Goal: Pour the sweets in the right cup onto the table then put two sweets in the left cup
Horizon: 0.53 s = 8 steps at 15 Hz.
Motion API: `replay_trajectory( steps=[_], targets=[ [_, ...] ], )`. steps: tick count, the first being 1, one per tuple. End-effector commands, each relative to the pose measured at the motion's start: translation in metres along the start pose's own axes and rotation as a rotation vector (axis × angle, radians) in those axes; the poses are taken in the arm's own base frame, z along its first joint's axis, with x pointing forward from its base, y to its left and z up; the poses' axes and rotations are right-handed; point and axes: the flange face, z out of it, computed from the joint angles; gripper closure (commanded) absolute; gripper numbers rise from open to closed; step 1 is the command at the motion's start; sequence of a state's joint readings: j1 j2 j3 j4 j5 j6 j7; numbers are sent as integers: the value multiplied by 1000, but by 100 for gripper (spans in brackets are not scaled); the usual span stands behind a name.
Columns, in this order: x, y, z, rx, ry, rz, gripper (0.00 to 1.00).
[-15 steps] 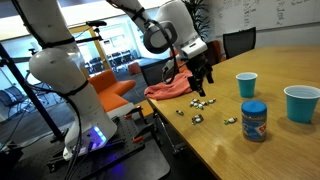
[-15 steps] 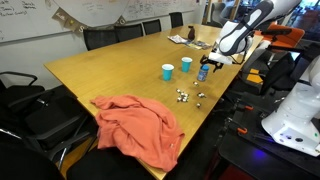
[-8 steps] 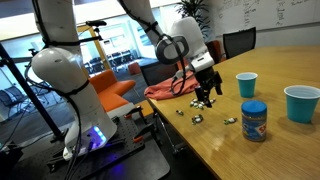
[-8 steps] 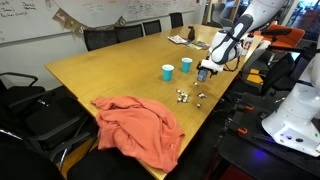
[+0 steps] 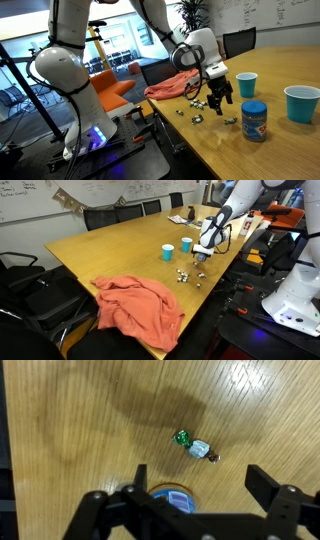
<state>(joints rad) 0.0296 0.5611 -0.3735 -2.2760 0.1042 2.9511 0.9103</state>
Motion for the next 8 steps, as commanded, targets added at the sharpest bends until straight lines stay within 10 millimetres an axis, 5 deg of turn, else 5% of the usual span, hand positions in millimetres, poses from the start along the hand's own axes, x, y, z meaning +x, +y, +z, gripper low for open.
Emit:
replay_trajectory(
  steps=[1, 8],
  targets=[
    [-1, -18, 22, -28, -10, 17, 0],
    [-3, -29, 53, -30, -48, 40, 0]
  ],
)
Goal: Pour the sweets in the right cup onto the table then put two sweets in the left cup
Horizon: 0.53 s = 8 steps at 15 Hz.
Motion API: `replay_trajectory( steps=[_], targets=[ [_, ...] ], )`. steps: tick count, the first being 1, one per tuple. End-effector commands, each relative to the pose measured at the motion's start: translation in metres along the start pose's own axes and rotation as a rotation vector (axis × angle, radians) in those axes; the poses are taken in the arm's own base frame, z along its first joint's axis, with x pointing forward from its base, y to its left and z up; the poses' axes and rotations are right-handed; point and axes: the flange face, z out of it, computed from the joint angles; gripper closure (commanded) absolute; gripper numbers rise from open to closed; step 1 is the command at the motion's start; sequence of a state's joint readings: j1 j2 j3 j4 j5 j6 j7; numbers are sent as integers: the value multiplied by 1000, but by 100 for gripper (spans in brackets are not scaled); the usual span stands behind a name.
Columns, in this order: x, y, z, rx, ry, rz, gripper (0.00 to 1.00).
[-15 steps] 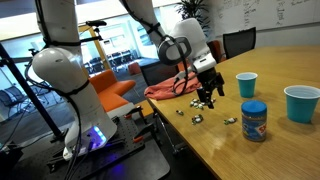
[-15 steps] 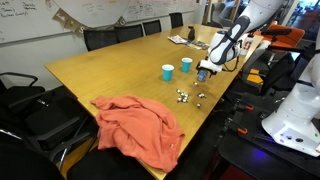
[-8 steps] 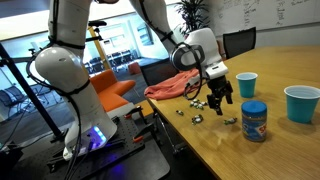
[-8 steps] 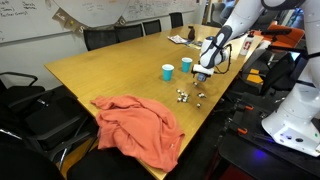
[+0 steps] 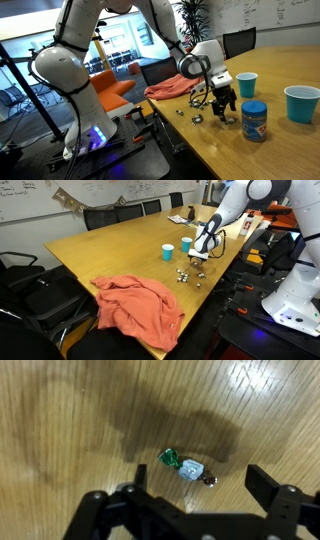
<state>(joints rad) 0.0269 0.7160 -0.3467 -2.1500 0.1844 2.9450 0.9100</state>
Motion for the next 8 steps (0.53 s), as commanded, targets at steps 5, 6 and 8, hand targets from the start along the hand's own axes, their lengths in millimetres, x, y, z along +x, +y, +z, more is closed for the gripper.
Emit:
replay_trajectory(
  steps=[5, 6, 8],
  targets=[
    [-1, -12, 18, 8, -79, 31, 34],
    [-1, -11, 19, 10, -83, 36, 41],
    [3, -11, 18, 13, -84, 44, 57]
  ],
)
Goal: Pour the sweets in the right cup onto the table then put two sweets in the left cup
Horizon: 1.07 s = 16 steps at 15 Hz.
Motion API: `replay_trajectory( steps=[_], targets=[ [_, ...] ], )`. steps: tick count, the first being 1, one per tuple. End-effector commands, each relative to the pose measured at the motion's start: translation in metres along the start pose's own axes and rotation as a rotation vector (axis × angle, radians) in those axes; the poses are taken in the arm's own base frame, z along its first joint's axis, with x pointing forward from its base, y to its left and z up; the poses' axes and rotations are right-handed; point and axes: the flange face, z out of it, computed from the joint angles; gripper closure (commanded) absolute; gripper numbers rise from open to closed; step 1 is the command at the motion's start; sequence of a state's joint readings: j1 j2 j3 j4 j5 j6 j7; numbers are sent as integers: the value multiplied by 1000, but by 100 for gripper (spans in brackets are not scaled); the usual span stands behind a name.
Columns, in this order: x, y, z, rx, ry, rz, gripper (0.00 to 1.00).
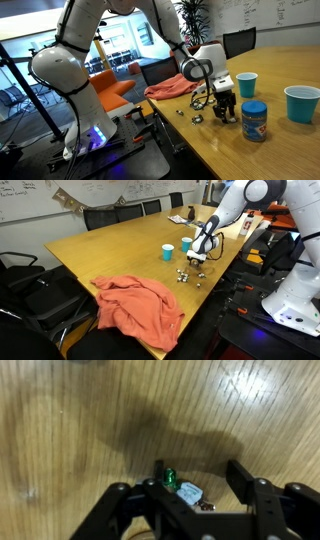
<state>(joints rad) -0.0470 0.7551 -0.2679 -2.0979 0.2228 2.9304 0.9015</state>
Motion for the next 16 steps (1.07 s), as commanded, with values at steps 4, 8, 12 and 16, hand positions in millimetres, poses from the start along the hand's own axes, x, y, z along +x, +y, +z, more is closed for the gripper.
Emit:
replay_trajectory(
  steps=[4, 8, 12, 16],
  targets=[
    [12, -3, -5, 11, -28, 19, 87],
    [15, -1, -9, 14, -27, 26, 100],
    [10, 1, -33, 45, -40, 17, 100],
    [3, -7, -105, 188, -26, -22, 100]
  ],
)
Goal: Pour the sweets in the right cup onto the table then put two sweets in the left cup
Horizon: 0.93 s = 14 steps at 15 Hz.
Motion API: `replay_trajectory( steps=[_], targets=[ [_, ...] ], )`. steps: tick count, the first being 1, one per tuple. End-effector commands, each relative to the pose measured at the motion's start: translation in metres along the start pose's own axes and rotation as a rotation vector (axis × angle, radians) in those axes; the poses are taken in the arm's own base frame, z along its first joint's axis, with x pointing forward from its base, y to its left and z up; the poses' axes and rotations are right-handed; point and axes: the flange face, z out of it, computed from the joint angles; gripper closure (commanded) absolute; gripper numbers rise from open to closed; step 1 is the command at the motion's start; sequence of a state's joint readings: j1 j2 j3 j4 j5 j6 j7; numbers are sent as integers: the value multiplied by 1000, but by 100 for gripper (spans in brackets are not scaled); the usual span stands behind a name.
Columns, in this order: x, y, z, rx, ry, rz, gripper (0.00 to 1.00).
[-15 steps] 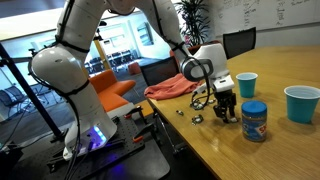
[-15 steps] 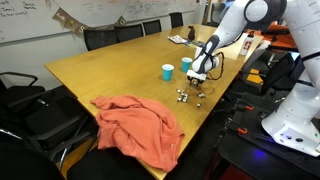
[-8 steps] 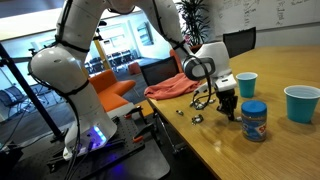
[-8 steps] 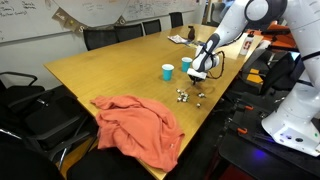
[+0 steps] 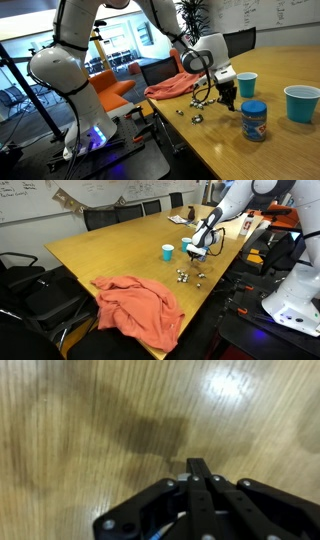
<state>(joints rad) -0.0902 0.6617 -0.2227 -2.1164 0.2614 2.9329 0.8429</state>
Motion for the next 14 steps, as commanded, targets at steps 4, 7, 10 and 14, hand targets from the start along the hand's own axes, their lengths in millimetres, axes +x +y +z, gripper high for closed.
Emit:
replay_trajectory(
  steps=[4, 7, 10, 14],
  targets=[
    [-6, -37, -131, 212, -19, -33, 100],
    [-13, -77, -143, 242, -63, -36, 100],
    [-20, -110, -144, 265, -91, -45, 100],
    [-19, -141, -129, 248, -69, -55, 100]
  ],
)
